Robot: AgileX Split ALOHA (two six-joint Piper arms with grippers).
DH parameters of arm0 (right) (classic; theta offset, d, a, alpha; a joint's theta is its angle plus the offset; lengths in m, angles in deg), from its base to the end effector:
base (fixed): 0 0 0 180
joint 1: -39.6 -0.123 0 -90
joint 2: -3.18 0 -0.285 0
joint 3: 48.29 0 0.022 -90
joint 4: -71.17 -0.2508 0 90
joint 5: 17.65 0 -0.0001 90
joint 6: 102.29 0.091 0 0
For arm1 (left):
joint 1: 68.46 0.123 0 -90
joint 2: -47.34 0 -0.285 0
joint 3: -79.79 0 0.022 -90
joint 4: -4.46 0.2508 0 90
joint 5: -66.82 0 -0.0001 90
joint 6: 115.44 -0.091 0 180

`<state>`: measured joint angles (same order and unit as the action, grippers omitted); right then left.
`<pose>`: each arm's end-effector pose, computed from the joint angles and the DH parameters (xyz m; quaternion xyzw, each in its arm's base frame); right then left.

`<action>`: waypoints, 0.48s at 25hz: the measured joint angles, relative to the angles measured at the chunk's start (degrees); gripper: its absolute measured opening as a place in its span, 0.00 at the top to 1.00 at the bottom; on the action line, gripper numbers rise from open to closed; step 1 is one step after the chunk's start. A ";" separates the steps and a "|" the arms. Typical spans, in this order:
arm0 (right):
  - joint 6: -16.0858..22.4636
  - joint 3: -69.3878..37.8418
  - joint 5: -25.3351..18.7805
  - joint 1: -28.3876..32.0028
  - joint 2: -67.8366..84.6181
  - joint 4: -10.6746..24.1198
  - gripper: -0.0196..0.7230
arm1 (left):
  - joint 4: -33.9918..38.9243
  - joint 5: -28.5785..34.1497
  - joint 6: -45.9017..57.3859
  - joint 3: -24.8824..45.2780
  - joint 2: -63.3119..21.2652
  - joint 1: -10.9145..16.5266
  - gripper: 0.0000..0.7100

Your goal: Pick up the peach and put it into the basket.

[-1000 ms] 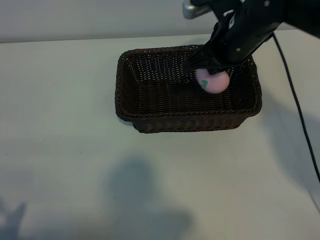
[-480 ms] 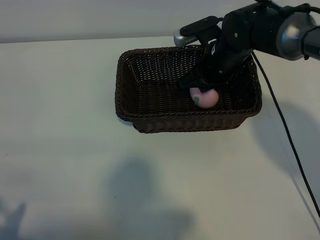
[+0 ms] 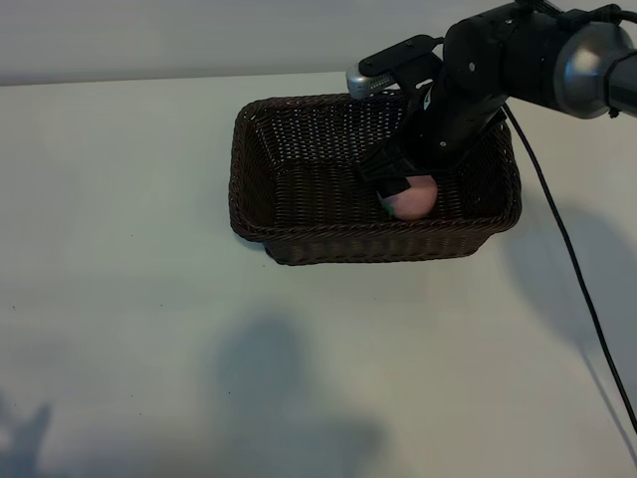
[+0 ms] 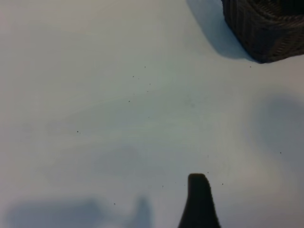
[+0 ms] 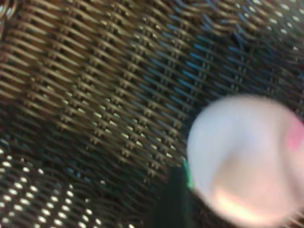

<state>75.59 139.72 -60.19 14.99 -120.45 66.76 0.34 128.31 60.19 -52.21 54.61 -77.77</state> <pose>0.3865 0.1823 0.1873 -0.2045 0.9599 0.0672 0.1796 -0.0089 -0.0044 0.2791 0.1033 0.8447 -0.0584 0.5219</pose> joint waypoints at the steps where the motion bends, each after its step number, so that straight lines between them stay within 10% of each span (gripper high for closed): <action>1: 0.00 0.00 -0.20 0.00 0.58 0.00 0.03 | 0.00 0.00 0.00 0.00 0.00 0.00 0.25; 12: 3.01 13.12 -16.06 3.72 6.09 5.84 0.17 | 0.00 0.00 0.00 0.00 0.00 0.00 0.25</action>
<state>78.60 152.85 -76.25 18.71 -114.36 72.59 0.34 128.31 60.19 -52.21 54.61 -77.77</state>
